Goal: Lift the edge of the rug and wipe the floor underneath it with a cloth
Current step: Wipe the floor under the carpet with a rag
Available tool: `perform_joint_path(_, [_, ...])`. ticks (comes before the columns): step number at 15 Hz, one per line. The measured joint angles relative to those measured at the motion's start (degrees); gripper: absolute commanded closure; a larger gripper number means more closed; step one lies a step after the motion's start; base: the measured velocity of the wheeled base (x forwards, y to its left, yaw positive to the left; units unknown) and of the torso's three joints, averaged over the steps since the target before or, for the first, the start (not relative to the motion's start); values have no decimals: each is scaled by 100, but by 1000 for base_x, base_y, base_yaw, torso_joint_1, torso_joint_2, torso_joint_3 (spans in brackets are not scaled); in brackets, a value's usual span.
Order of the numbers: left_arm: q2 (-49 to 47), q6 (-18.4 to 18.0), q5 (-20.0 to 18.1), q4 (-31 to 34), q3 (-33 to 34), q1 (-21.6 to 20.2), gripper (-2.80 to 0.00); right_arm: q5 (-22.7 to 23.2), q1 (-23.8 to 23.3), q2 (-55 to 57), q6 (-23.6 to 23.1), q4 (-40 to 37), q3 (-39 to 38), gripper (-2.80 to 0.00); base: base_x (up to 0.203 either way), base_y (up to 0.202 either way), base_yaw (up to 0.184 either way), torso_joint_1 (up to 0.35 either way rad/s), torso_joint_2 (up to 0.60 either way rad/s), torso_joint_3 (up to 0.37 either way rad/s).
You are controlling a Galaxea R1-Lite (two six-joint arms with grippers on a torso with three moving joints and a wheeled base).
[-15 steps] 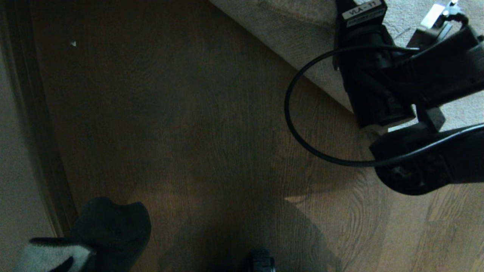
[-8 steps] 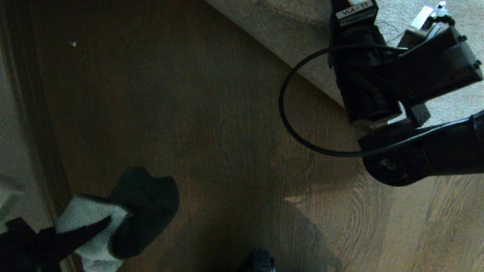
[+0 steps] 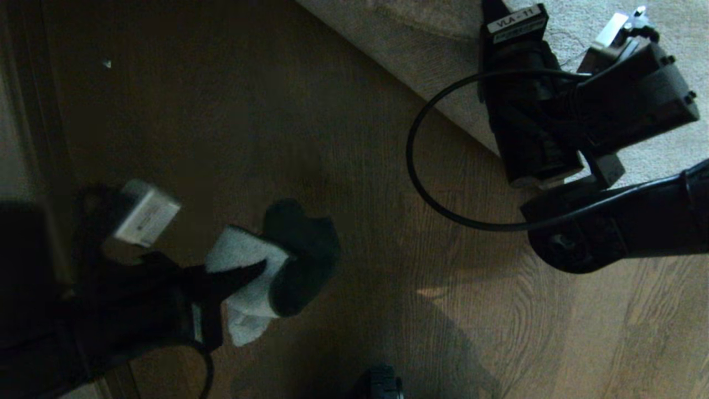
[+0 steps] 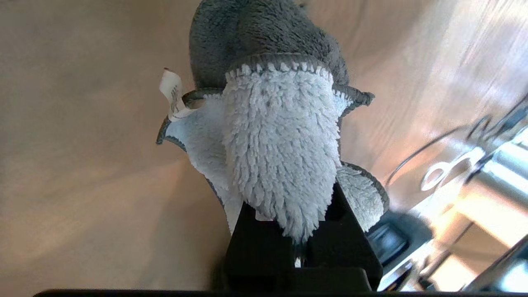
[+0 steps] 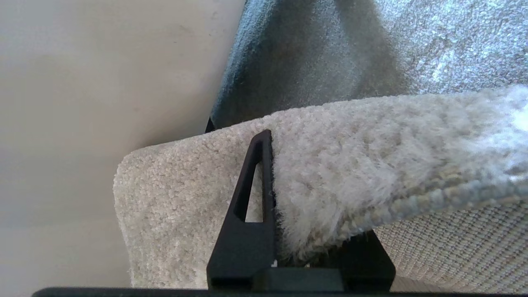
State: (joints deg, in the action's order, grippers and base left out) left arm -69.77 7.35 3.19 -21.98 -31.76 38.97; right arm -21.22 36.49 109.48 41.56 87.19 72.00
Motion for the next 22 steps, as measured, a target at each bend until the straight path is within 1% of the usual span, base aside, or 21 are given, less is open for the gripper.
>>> perform_joint_path(2, [-454,332,348,-181,-265,348,0,0,-11,0,4,0,-1,0,0,0,0,0,0,0])
perform_joint_path(4, [-906,611,443,-567,-390,498,0,6,-20,0,4,2,2,0,0,0,0,0,0,0])
perform_joint_path(5, [-1154,729,477,-872,-447,530,0,9,-20,0,4,2,2,0,0,0,0,0,0,0])
perform_joint_path(7, [-1650,869,515,-1346,-716,556,0,9,-20,9,4,0,7,0,0,0,0,0,0,0])
perform_joint_path(10, [-2347,962,541,-1505,-1365,565,0,9,-27,18,4,2,7,0,0,0,0,0,0,0])
perform_joint_path(12, [-2776,974,592,-1747,-1750,567,0,20,-49,22,13,0,11,0,0,0,0,0,0,0])
perform_joint_path(13, [-2999,980,665,-1988,-1948,567,0,51,-64,29,13,2,11,0,0,0,0,0,0,0])
perform_joint_path(15, [-3387,993,939,-2476,-2282,562,0,117,-110,43,6,2,11,0,0,0,0,0,0,0])
perform_joint_path(16, [-3533,995,1064,-2597,-2396,557,0,128,-132,49,5,3,11,0,0,0,0,0,0,0])
perform_joint_path(18, [-3740,995,1127,-2614,-2615,527,0,139,-170,55,13,2,11,0,0,0,0,0,0,0])
perform_joint_path(22, [-4018,991,1411,-2623,-3296,323,0,141,-199,63,23,2,7,0,0,0,0,0,0,0])
